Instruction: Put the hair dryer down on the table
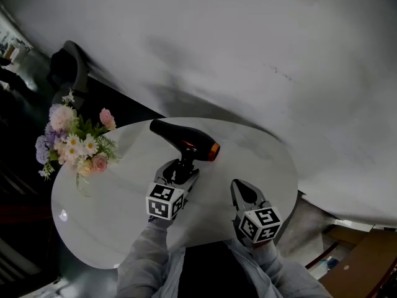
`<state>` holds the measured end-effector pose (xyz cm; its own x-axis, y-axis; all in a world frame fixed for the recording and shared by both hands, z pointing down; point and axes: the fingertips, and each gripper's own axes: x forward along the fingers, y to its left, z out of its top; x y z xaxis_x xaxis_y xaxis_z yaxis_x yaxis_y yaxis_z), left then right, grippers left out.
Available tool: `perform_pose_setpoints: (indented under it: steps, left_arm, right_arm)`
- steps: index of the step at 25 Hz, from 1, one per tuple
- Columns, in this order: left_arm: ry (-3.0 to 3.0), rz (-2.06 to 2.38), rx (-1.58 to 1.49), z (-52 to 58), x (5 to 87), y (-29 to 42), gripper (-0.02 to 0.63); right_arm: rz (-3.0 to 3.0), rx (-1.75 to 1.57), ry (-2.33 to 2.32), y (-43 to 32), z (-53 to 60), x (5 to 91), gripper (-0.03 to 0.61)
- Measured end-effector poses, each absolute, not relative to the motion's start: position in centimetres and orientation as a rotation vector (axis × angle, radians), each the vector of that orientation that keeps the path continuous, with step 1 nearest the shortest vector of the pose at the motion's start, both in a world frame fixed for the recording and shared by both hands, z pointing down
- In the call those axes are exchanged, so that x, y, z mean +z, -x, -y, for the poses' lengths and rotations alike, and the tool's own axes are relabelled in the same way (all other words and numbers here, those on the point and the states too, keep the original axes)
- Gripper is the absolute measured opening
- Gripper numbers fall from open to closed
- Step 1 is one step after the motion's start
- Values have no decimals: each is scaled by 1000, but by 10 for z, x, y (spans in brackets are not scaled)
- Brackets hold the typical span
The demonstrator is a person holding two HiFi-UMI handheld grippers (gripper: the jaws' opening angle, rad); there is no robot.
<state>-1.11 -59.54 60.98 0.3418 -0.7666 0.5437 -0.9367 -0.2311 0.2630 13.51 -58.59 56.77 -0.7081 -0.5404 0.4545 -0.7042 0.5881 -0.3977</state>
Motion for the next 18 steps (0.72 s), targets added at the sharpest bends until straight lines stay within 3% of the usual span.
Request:
perform_pose_setpoints:
  steps: [18]
  left_arm:
    - [-1982,1404,593,646,669,24,308]
  right_arm:
    - [2476,909,-940,-111,614,606,9]
